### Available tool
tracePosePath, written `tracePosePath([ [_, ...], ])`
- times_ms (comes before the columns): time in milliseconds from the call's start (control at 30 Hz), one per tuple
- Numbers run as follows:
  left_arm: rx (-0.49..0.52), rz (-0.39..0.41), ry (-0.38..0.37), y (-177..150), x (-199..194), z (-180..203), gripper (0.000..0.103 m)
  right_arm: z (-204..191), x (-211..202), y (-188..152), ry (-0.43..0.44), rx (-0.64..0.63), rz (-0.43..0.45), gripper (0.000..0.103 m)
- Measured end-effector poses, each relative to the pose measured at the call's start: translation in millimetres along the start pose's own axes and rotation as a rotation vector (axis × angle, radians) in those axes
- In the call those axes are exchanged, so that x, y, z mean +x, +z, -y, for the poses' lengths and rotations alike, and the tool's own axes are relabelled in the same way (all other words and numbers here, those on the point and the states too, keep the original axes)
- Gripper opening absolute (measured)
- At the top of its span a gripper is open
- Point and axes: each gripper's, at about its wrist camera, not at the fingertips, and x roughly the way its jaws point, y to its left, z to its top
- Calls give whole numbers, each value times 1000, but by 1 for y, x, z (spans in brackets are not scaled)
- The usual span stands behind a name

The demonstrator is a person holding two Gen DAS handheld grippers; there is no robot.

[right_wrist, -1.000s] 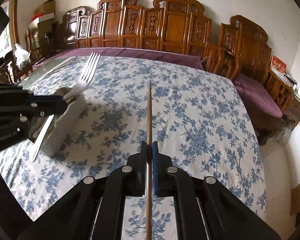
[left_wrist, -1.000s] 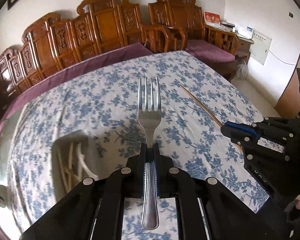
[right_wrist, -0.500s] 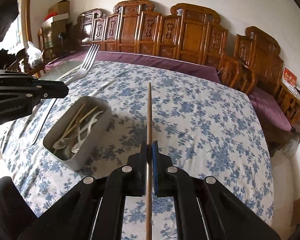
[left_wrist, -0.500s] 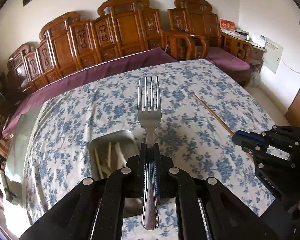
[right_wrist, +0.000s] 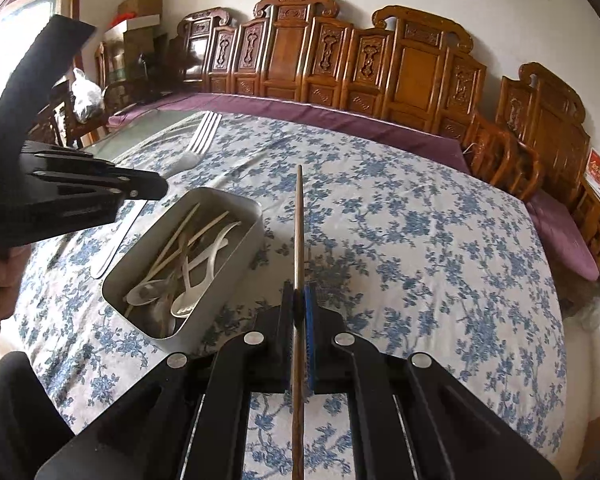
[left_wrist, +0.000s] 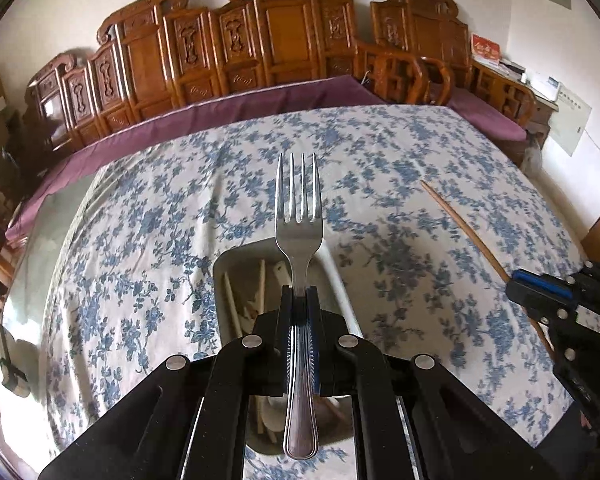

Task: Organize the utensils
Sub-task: 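Carry the metal fork over the grey tray with the left gripper while the right carries the chopstick, then lower the fork into the tray and open the left gripper, then lower the brown chopstick into the grey tray and open the right gripper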

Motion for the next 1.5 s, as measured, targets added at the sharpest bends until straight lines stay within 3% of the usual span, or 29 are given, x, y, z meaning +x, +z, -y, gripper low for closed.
tracePosePath([
  [300,-24,-70,-6,-18,45,-11,6,-5,16,5,14,-12,-17,6],
  [567,-42,-106,-5,-24,58,-17,6,-16,23,9,26,-25,-24,6],
  [800,-66,-80,-8,-29,44,-29,10,-28,26,11,37,-34,-28,6],
  [867,-75,-67,-8,-33,35,-34,19,-33,27,12,39,-38,-29,6],
  [1100,-92,-27,-2,-48,5,-54,22,-54,33,20,65,-43,-30,6],
  [1333,-112,1,12,-59,-13,-75,38,-78,45,31,98,-46,-41,6],
  [1500,-128,9,22,-64,-20,-89,38,-94,57,40,122,-45,-49,6],
])
